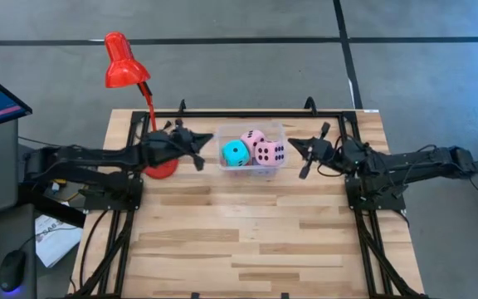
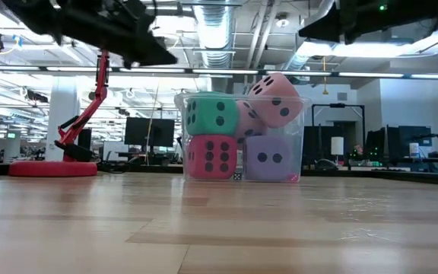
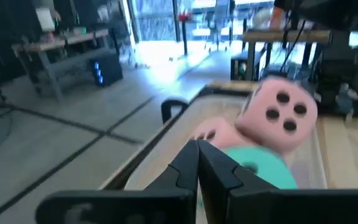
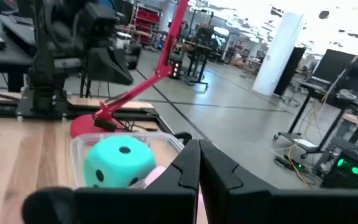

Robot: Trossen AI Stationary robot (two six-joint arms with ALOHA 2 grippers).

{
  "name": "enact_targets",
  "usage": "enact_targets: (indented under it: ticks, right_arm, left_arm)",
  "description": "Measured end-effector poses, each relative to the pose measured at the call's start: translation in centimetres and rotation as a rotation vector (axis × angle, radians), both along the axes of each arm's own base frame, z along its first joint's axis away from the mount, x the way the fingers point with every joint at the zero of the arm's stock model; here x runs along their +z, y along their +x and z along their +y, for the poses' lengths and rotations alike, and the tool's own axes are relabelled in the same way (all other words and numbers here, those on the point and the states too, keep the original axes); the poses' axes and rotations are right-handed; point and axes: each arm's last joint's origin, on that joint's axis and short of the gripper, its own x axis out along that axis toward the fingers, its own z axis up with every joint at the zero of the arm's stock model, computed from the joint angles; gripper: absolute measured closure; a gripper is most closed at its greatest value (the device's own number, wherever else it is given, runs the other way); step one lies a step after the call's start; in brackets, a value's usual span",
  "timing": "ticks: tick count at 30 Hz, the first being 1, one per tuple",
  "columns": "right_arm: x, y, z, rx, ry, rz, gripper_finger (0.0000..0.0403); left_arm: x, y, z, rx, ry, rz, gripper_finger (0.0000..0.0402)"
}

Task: Pick & Place Dice
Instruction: Return to Home Position

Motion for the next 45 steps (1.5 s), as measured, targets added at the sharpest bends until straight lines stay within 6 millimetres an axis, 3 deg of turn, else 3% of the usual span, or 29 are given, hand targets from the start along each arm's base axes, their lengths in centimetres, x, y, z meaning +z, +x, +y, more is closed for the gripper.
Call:
enact_targets:
  ticks: [10, 24, 45]
  right_arm:
    - [0.6, -1.8, 0.1, 0.004, 0.025, -0.008, 0.0403]
    - [1.1, -5.9, 0.2, 0.006, 0.119, -0.033, 0.0403]
    - [1.5, -10.1, 0.2, 0.010, 0.135, -0.096, 0.0403]
  left_arm:
    - [2.2, -5.2, -1.6, 0.002, -0.010, 0.037, 0.0401]
    - [0.4, -11.4, -2.9, 0.040, 0.065, -0.127, 0.0401]
    - [0.0, -15.8, -3.7, 0.084, 0.088, -0.194, 0.0402]
